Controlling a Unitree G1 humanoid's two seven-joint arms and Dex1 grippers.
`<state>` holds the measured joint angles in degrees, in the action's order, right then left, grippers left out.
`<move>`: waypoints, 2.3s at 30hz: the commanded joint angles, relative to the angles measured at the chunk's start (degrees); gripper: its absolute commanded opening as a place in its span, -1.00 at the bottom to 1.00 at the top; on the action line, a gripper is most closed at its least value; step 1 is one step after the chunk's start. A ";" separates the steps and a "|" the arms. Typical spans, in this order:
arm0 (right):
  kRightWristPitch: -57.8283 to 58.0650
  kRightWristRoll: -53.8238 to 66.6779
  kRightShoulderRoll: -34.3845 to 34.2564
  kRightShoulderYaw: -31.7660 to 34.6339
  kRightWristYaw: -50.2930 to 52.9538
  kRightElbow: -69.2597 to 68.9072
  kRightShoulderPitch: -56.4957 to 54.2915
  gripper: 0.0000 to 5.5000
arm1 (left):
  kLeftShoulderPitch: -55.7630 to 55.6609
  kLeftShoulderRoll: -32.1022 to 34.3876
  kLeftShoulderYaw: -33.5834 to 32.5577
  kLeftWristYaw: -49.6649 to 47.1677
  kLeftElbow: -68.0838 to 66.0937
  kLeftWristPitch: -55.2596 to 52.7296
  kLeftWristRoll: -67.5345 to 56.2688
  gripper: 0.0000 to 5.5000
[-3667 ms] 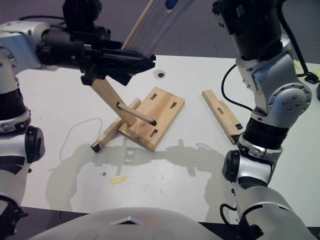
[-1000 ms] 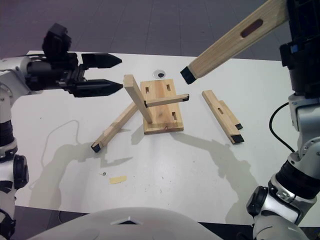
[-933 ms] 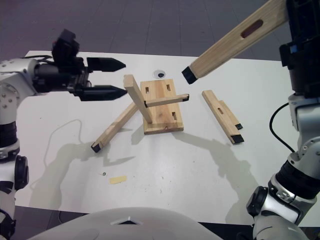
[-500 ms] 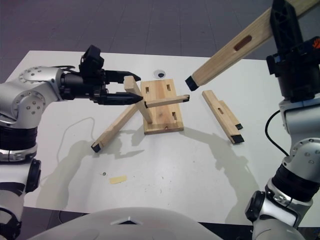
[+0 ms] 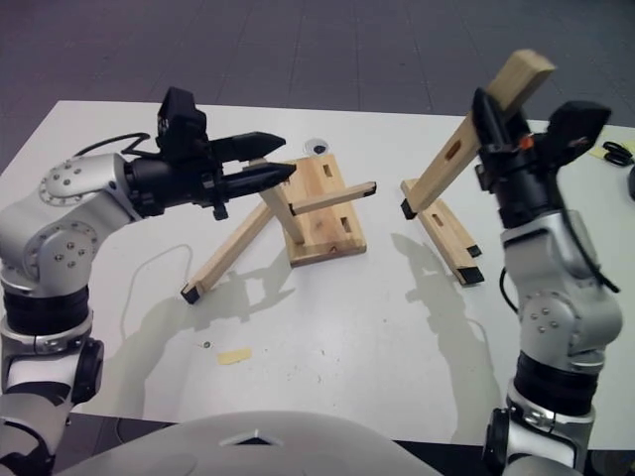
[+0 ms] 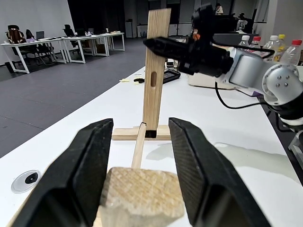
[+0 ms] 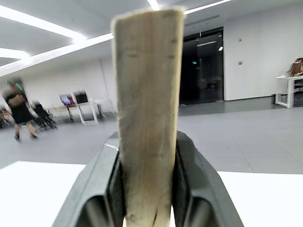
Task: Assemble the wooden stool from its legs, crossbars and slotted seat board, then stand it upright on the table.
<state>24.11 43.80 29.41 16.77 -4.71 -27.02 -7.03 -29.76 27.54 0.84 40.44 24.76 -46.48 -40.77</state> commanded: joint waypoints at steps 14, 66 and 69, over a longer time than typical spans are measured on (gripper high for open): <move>-19.55 -19.42 -9.07 -9.55 -12.86 16.65 -7.75 -0.63 | 5.15 -8.95 3.06 -15.39 3.69 -3.20 -0.34 -0.98; -20.08 -23.43 -10.38 -7.75 -19.28 21.26 -11.74 -0.63 | 14.33 -6.42 11.99 -31.53 17.63 -1.86 16.51 0.18; -20.27 -23.69 -10.21 -7.66 -19.47 21.58 -11.93 -0.63 | 15.35 -5.32 12.62 -29.97 18.10 -1.62 17.21 0.03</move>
<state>4.45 20.40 18.73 8.54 -24.02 -5.60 -17.84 -15.33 21.27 13.07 9.51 42.56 -48.19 -24.70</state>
